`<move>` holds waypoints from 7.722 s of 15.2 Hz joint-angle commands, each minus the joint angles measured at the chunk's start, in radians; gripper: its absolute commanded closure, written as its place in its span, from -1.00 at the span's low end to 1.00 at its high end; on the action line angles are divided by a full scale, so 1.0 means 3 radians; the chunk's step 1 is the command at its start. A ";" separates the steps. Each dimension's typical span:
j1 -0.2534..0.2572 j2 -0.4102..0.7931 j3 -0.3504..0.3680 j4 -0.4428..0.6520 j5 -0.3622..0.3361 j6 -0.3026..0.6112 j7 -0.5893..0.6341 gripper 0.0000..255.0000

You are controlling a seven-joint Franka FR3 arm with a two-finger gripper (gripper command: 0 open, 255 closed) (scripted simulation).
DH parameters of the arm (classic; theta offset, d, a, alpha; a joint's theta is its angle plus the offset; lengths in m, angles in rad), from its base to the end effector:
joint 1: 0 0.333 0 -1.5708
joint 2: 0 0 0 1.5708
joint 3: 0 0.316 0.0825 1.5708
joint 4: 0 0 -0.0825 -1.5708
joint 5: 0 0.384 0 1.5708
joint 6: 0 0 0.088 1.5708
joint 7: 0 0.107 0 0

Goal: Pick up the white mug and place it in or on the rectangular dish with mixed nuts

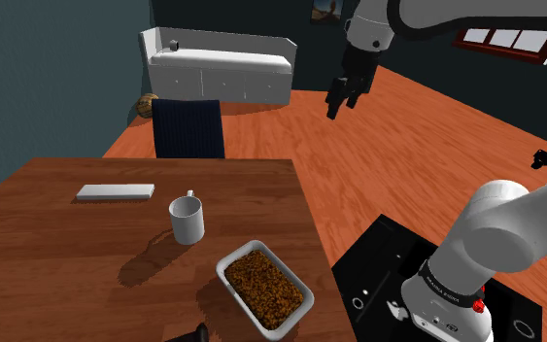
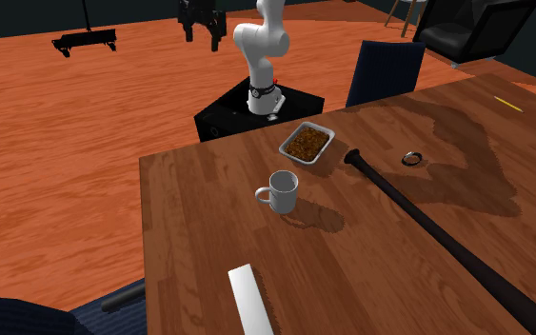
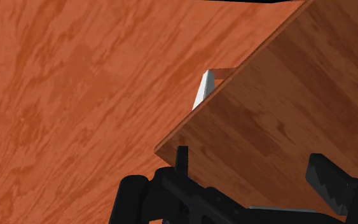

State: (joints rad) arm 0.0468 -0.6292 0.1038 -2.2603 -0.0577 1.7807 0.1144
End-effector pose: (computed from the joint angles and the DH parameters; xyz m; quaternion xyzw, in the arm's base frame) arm 0.3680 0.0600 0.6025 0.9955 0.0143 0.0799 0.0496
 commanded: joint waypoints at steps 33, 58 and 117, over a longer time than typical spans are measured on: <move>0.0910 0.3557 0.1101 0.2266 -0.0673 0.0747 0.1644 -1.00; 0.1116 0.4096 0.1041 0.2596 -0.0846 0.0904 0.1754 1.00; 0.1047 0.1633 0.1508 0.0115 0.0284 0.1162 0.1847 1.00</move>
State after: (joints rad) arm 0.3607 -0.1472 0.5531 -2.2176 0.0318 2.1138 0.6629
